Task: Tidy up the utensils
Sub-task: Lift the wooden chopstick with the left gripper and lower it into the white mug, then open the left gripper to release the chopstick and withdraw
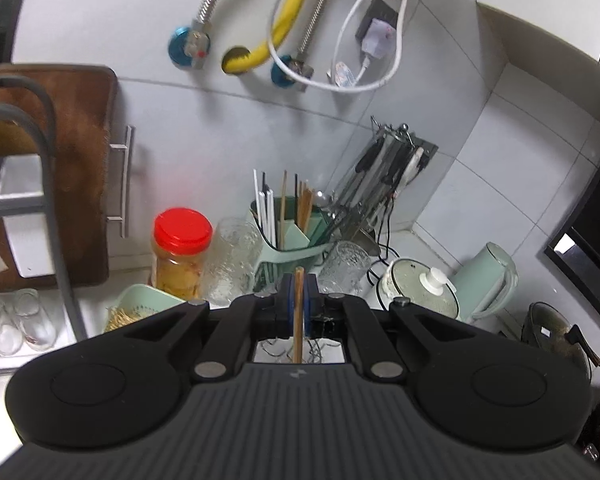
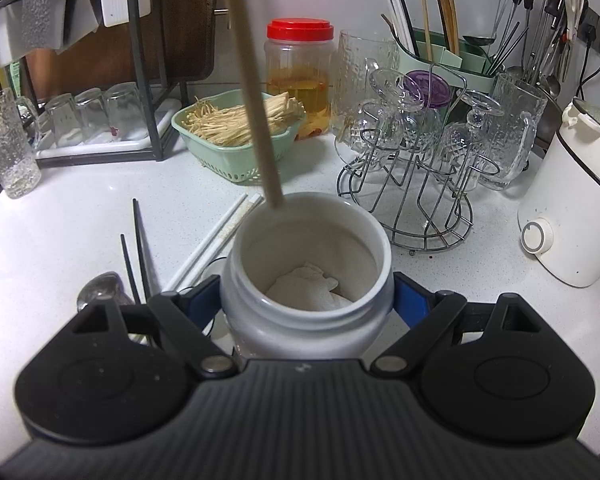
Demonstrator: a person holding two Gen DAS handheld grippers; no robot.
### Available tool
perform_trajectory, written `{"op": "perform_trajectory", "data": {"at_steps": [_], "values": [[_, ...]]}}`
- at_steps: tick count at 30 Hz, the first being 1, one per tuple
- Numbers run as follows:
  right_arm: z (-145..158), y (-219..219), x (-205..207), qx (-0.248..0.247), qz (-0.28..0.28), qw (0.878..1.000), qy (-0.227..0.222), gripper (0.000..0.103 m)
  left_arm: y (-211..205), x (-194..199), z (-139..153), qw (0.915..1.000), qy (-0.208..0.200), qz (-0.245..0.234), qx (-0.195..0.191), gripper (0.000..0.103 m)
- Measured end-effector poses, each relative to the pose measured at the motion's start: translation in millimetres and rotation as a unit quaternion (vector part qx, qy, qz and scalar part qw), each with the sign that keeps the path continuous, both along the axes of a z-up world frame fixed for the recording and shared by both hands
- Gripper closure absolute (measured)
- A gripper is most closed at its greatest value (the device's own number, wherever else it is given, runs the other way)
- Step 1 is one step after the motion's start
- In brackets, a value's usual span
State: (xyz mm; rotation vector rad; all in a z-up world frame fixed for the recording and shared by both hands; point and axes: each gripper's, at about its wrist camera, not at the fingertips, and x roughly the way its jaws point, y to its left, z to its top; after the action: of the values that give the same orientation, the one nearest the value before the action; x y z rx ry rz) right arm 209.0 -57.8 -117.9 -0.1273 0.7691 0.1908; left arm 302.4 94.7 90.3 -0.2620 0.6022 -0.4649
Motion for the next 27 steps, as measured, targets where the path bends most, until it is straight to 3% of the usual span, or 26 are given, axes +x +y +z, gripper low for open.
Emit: {"op": "perform_trajectory", "data": {"at_steps": [3,12,20,27], "values": [[0,0,-1,0.001,0.000,1.000,-0.001,0.012,-9,5,-17,0.9998,0.013,-0.015,0.003,0.098],[-1,0,0,0.002,-0.004,1.000,-0.005,0.012,-30,27,-70,0.9916,0.114,-0.058,0.020,0.098],[-1,1,2,0.003,-0.008,1.000,-0.007,0.012,-45,39,-89,0.9731,0.177,-0.128,0.073,0.098],[-1,2,1,0.003,-0.016,1.000,-0.007,0.012,-47,42,-96,0.9681,0.197,-0.136,0.075,0.097]]}}
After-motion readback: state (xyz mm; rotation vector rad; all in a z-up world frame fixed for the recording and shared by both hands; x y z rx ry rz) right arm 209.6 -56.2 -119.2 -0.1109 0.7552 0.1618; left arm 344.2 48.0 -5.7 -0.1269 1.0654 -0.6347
